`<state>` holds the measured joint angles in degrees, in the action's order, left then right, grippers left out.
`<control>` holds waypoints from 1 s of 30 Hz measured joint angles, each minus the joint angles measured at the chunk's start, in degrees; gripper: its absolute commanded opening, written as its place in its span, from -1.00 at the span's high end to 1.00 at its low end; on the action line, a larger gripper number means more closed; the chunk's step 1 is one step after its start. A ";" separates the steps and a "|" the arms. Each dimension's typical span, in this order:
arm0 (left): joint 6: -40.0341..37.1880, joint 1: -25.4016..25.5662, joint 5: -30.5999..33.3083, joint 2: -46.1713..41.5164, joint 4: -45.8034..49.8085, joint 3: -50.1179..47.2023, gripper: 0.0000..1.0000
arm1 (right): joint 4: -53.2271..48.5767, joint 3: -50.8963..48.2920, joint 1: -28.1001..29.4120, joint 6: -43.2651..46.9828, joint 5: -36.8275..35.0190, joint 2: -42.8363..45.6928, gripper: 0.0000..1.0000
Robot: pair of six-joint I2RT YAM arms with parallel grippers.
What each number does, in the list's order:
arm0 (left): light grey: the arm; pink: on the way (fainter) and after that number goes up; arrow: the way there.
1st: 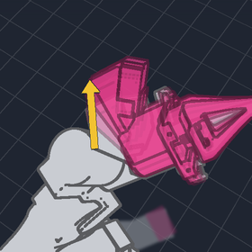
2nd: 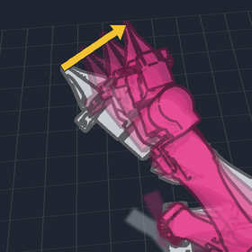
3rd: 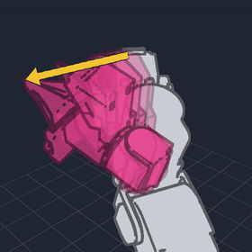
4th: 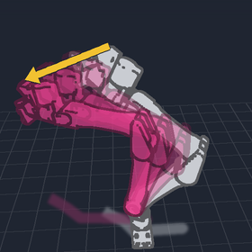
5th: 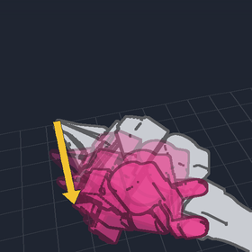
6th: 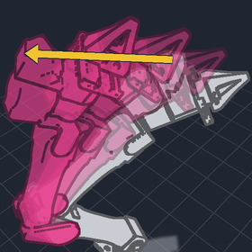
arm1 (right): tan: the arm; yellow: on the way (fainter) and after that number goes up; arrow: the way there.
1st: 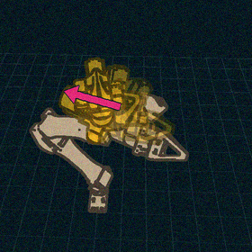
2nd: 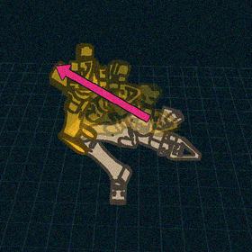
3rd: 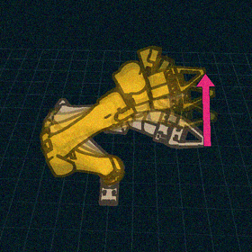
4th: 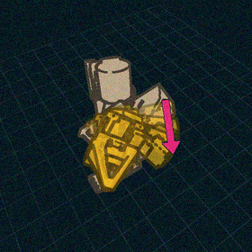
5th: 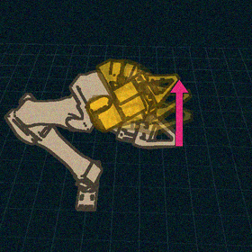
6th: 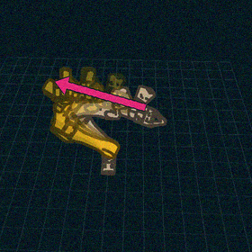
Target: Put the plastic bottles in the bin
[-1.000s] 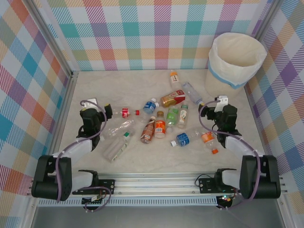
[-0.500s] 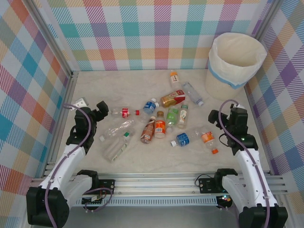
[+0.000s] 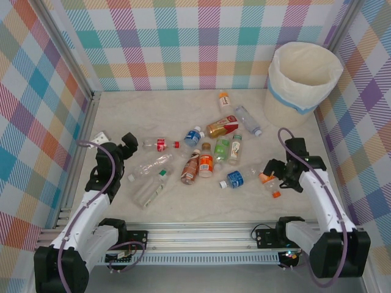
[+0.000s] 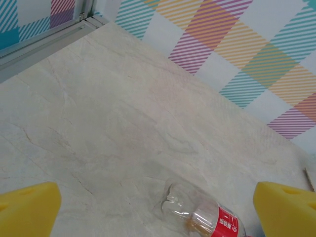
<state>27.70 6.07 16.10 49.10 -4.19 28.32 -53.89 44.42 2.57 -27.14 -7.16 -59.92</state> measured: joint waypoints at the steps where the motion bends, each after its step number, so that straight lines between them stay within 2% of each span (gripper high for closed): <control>1: 0.15 -0.09 0.28 -0.17 0.04 -0.11 -1.00 | 0.61 -0.33 0.66 0.15 0.42 -1.44 -0.96; 7: 1.05 -0.37 1.70 -2.19 0.04 -0.42 -1.00 | 4.59 -1.79 4.46 1.03 1.14 -8.22 -0.95; 15: 1.25 -0.74 1.97 -2.27 0.20 -0.44 -1.00 | 11.69 -1.68 4.59 2.75 0.42 -15.96 -0.98; 23: 1.40 -1.01 1.97 -2.82 1.16 -0.79 -1.00 | 12.35 -0.09 4.59 2.91 0.57 -21.38 -0.97; 28: 1.51 -1.01 1.92 -2.82 1.25 -0.94 -1.00 | 12.37 1.14 4.55 2.69 0.59 -22.97 -0.92; 30: 1.68 -1.01 1.81 -2.86 1.20 -1.18 -1.00 | 12.31 1.29 4.55 2.49 0.57 -23.02 -0.81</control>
<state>29.39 5.06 17.91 46.24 -2.98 27.14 -41.58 45.71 7.11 -24.64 -6.59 -82.94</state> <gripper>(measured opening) 0.999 0.944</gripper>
